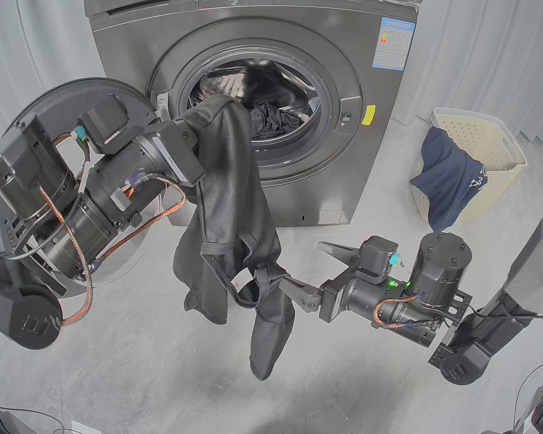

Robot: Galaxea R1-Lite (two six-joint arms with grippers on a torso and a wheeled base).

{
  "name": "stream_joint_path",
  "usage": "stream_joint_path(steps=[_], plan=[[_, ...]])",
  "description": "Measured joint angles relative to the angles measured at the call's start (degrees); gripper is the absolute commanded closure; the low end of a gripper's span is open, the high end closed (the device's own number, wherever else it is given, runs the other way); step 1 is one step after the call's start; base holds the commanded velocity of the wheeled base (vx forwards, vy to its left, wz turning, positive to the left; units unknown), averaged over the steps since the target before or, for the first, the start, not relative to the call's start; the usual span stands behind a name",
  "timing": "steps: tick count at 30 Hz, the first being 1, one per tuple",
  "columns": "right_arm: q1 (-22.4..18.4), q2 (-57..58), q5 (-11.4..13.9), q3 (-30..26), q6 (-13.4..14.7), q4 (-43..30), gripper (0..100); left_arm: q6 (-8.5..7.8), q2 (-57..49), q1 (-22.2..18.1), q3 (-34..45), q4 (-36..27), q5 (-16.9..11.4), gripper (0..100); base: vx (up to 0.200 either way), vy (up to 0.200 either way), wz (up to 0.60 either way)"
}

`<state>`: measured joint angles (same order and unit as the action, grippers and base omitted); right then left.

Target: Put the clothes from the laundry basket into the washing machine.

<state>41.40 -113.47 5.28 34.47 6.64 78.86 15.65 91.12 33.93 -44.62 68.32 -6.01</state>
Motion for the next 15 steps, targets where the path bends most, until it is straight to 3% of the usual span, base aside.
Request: stream_joint_path(steps=[15], plan=[[0.02, -14.37, 0.46, 20.5, -0.41, 1.12, 0, -0.06, -1.24, 3.47, 0.68, -0.05, -0.26, 100, 0.0, 0.0, 0.0]])
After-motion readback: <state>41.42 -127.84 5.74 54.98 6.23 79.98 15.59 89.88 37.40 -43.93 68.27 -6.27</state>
